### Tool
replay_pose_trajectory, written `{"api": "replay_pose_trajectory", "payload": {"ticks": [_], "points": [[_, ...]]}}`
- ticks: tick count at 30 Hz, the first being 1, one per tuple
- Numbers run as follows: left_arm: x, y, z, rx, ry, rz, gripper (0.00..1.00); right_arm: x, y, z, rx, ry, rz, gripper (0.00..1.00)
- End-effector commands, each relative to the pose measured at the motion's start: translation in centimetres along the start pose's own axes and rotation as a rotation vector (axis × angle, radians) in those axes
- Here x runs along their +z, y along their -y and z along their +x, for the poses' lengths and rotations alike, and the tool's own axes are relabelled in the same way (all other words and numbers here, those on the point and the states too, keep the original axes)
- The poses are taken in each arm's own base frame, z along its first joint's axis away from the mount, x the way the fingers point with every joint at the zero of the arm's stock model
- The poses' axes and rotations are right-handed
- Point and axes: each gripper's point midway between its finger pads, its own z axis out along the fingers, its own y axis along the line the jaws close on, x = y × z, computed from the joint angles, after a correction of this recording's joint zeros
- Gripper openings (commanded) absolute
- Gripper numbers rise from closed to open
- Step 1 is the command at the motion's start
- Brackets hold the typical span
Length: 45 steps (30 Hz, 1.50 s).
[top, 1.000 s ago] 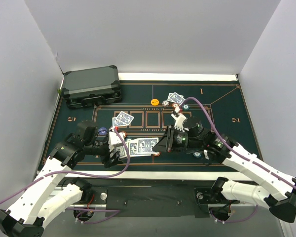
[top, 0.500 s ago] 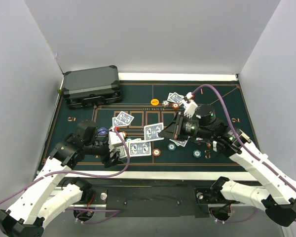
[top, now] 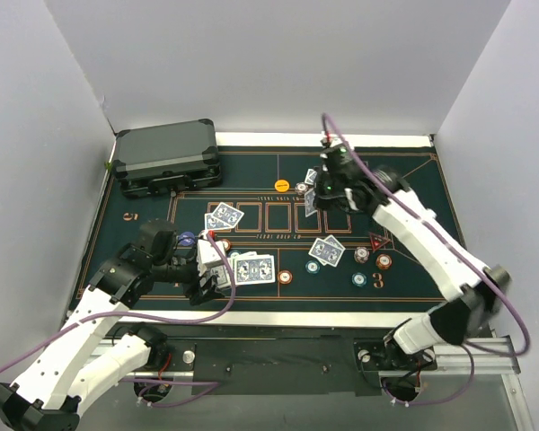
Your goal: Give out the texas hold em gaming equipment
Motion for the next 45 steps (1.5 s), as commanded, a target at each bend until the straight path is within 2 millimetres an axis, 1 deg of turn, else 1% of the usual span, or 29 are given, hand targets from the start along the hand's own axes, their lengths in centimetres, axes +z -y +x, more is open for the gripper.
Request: {"api": "replay_pose_trajectory", "payload": {"ticks": [1, 2, 3, 4, 5, 6, 7, 8, 9, 10, 13, 14, 15, 16, 17, 18, 21, 25, 26, 27, 28, 31, 35, 36, 38, 39, 40, 41, 45], "points": [[-0.3, 0.4, -1.6, 0.041, 0.065, 0.017, 0.0, 3.4, 4.1, -0.7, -0.216, -0.051, 0.298, 0.0], [-0.2, 0.4, -1.5, 0.036, 0.064, 0.016, 0.0, 5.2, 4.8, -0.5, -0.261, -0.08, 0.363, 0.0], [-0.2, 0.4, -1.6, 0.037, 0.067, 0.017, 0.0, 5.4, 3.8, -1.2, -0.291, -0.062, 0.369, 0.0], [-0.3, 0.3, -1.8, 0.038, 0.07, 0.016, 0.0, 6.9, 4.3, -1.4, -0.344, -0.076, 0.434, 0.0], [-0.3, 0.3, -1.9, 0.041, 0.074, 0.014, 0.0, 7.0, 3.3, -2.0, -0.372, -0.059, 0.433, 0.0], [-0.3, 0.2, -2.0, 0.039, 0.073, 0.013, 0.0, 8.5, 3.5, -2.0, -0.414, -0.076, 0.483, 0.0], [-0.4, 0.3, -2.2, 0.043, 0.078, 0.013, 0.0, 8.9, 2.9, -2.7, -0.435, -0.058, 0.493, 0.0], [-0.3, 0.2, -2.1, 0.041, 0.075, 0.012, 0.0, 10.3, 2.8, -2.4, -0.456, -0.074, 0.511, 0.0], [-0.3, 0.3, -2.2, 0.043, 0.077, 0.015, 0.0, 10.5, 2.1, -3.3, -0.474, -0.048, 0.52, 0.0], [-0.3, 0.2, -2.3, 0.042, 0.077, 0.014, 0.0, 11.6, 1.6, -3.5, -0.492, -0.047, 0.531, 0.0], [-0.5, 0.2, -2.5, 0.045, 0.078, 0.011, 0.0, 13.3, 1.0, -3.7, -0.557, -0.035, 0.593, 0.0], [-0.5, 0.1, -2.5, 0.046, 0.077, 0.009, 0.0, 14.3, 0.7, -3.5, -0.572, -0.041, 0.6, 0.0], [-0.5, 0.2, -2.4, 0.044, 0.074, 0.009, 0.0, 15.6, 1.0, -2.9, -0.593, -0.058, 0.624, 0.0], [-0.6, 0.2, -2.4, 0.046, 0.073, 0.007, 0.0, 15.8, 0.4, -3.1, -0.601, -0.046, 0.622, 0.0], [-0.6, 0.1, -2.4, 0.048, 0.071, 0.006, 0.0, 16.8, 0.6, -2.5, -0.622, -0.064, 0.641, 0.0], [-0.7, 0.1, -2.5, 0.049, 0.072, 0.005, 0.0, 17.2, 0.2, -2.3, -0.627, -0.063, 0.638, 0.0], [-0.6, 0.1, -2.5, 0.049, 0.071, 0.006, 0.0, 19.8, -0.2, -0.3, -0.648, -0.114, 0.619, 0.0], [-0.5, 0.1, -2.3, 0.043, 0.071, 0.01, 0.0, 22.1, -1.8, 2.1, -0.657, -0.146, 0.574, 0.0], [-0.5, 0.1, -2.3, 0.045, 0.071, 0.008, 0.0, 22.3, -2.6, 2.5, -0.652, -0.146, 0.55, 0.0], [-0.4, 0.1, -2.2, 0.044, 0.07, 0.007, 0.0, 22.9, -2.7, 3.2, -0.648, -0.159, 0.541, 0.0], [-0.4, 0.1, -2.2, 0.042, 0.068, 0.008, 0.0, 23.1, -3.5, 3.7, -0.638, -0.162, 0.515, 0.0], [-0.4, 0.1, -2.2, 0.045, 0.071, 0.01, 0.0, 24.0, -4.0, 5.1, -0.621, -0.182, 0.494, 0.0], [-0.4, 0.1, -2.1, 0.044, 0.07, 0.007, 0.0, 24.4, -4.2, 7.3, -0.576, -0.221, 0.437, 0.0], [-0.4, 0.2, -2.0, 0.044, 0.07, 0.006, 0.0, 24.8, -4.8, 7.6, -0.554, -0.223, 0.401, 0.0], [-0.4, 0.2, -1.9, 0.042, 0.067, 0.007, 0.0, 24.8, -5.4, 8.3, -0.534, -0.239, 0.352, 0.07], [-0.4, 0.2, -1.9, 0.042, 0.067, 0.007, 0.0, 24.7, -5.6, 8.4, -0.531, -0.243, 0.337, 0.15], [-0.4, 0.2, -2.0, 0.041, 0.068, 0.006, 0.0, 24.8, -6.0, 8.5, -0.523, -0.248, 0.315, 0.19], [-0.5, 0.2, -2.0, 0.042, 0.071, 0.004, 0.0, 24.7, -6.1, 8.4, -0.522, -0.247, 0.308, 0.25], [-0.6, 0.3, -2.0, 0.041, 0.069, 0.001, 0.0, 24.4, -5.6, 8.0, -0.496, -0.258, 0.296, 0.35]]}}
